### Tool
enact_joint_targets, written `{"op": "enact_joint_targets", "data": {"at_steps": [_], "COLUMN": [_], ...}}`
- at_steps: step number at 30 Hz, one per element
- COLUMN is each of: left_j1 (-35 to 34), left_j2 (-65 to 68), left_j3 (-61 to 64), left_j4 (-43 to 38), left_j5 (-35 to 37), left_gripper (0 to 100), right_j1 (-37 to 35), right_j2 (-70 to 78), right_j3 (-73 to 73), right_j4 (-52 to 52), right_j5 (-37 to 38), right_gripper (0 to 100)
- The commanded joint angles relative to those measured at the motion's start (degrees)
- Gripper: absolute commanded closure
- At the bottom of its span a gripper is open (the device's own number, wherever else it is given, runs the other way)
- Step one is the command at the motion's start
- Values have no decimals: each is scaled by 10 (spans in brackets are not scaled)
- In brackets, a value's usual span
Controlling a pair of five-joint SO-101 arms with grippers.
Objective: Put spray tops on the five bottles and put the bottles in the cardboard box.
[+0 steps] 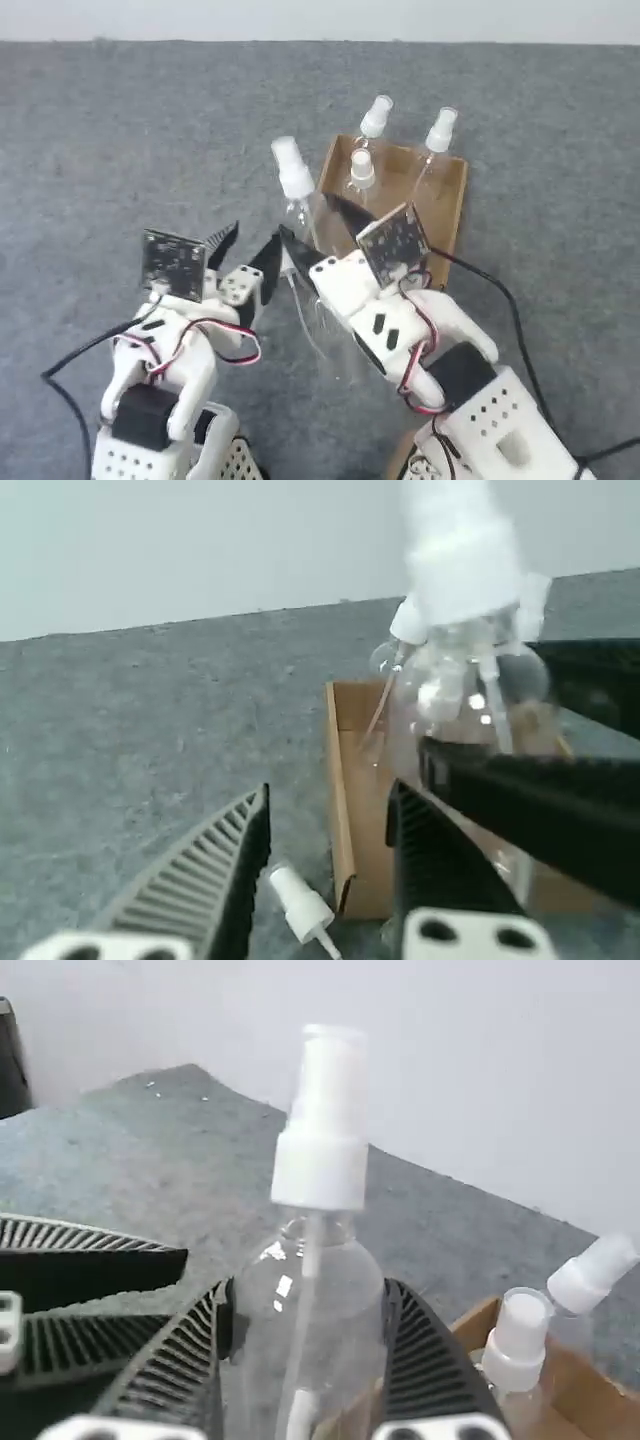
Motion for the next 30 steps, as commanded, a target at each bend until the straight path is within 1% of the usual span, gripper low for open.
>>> {"op": "enact_joint_targets", "data": {"at_steps": [1,20,23,30], "left_j1": [14,16,16,16], "left_j2": [-11,-11,-11,-11], "left_j3": [-2,0,0,0], "left_j4": [-17,-9,-9,-9], "left_j5": [-3,-3,-3,-3], "left_gripper": [821,822,822,822], "right_j1": [9,9,9,9], "right_j2": [24,0,-14,-67], "right_j3": [-69,-85,-88,-88], "right_j4": [3,22,56,98], "right_j5": [-4,-4,-4,-4], "right_gripper": [993,993,993,993]}}
